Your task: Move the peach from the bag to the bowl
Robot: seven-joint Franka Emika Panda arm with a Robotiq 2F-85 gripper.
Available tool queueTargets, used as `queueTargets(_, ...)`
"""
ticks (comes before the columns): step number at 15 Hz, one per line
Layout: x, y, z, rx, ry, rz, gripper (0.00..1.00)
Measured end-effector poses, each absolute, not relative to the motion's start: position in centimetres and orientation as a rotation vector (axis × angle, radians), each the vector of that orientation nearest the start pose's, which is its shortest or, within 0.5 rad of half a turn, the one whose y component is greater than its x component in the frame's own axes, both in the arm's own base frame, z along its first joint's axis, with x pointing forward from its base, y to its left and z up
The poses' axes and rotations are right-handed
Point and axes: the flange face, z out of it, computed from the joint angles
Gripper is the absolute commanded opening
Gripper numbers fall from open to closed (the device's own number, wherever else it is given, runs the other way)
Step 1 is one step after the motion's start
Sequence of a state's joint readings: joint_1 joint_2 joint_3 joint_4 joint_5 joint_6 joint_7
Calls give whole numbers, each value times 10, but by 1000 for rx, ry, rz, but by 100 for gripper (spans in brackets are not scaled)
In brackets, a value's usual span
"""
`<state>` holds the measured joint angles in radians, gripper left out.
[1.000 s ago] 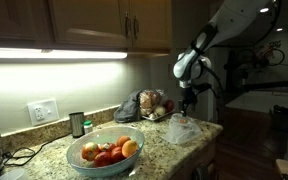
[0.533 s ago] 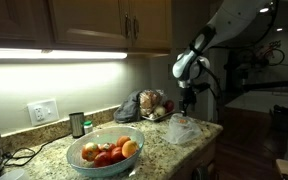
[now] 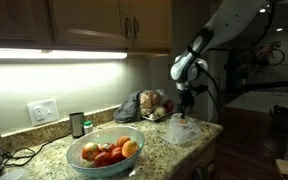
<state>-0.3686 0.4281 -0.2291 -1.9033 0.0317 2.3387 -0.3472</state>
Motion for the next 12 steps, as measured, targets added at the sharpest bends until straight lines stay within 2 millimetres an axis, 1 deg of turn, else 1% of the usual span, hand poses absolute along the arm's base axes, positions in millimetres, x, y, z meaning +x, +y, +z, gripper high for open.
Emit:
queueTargets(4, 537, -342, 268, -3187, 372, 41, 100)
queueTargets(12, 550, -349, 256, -3199, 364, 47, 100)
